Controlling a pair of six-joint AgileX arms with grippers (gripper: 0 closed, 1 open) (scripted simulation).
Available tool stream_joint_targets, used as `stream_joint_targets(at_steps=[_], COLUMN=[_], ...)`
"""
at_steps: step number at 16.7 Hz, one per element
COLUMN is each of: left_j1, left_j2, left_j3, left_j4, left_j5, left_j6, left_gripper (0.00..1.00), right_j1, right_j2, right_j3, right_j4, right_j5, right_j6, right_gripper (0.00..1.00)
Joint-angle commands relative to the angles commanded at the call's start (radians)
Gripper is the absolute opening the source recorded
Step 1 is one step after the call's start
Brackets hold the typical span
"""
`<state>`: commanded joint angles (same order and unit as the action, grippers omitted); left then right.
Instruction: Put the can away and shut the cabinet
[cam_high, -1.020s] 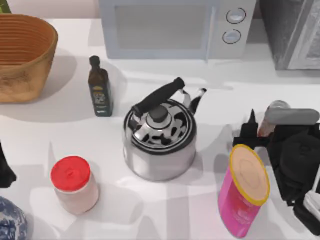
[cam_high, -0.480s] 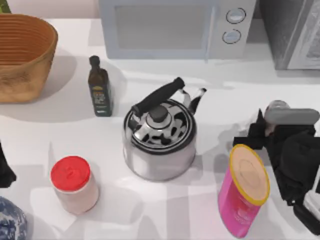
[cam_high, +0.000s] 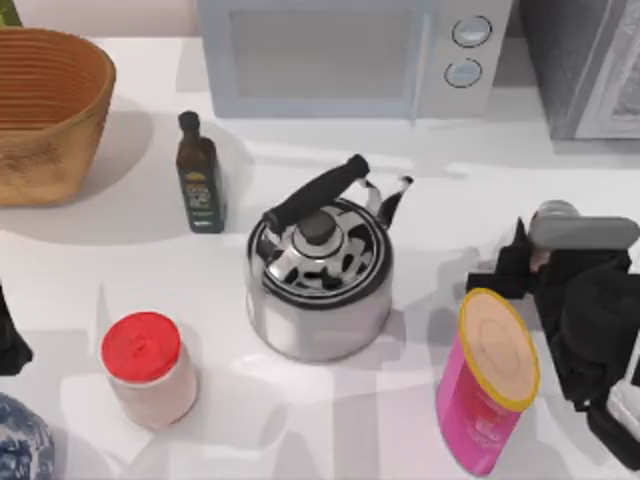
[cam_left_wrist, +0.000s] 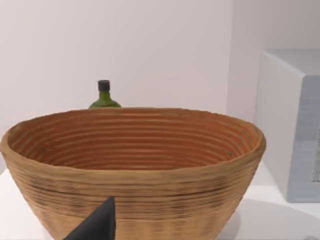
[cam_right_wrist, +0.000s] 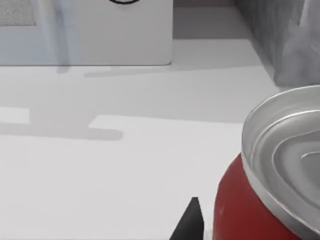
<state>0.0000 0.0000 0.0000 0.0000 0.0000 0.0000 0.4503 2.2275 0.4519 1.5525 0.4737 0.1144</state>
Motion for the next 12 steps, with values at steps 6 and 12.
stream_joint_targets(at_steps=[6,12], left_j1=[0.000,0.000], left_j2=[0.000,0.000], left_j3=[0.000,0.000], left_j4=[0.000,0.000], left_j5=[0.000,0.000], left_j6=[0.000,0.000], left_gripper=[1.00,1.00], right_j1=[0.002,-0.001], right_j2=[-0.148,-0.491], right_j3=[0.016,0.063], right_j4=[-0.162,-0.572], right_j5=[-0.005,-0.006], right_j6=[-0.001,0.001], right_gripper=[0.00,0.00])
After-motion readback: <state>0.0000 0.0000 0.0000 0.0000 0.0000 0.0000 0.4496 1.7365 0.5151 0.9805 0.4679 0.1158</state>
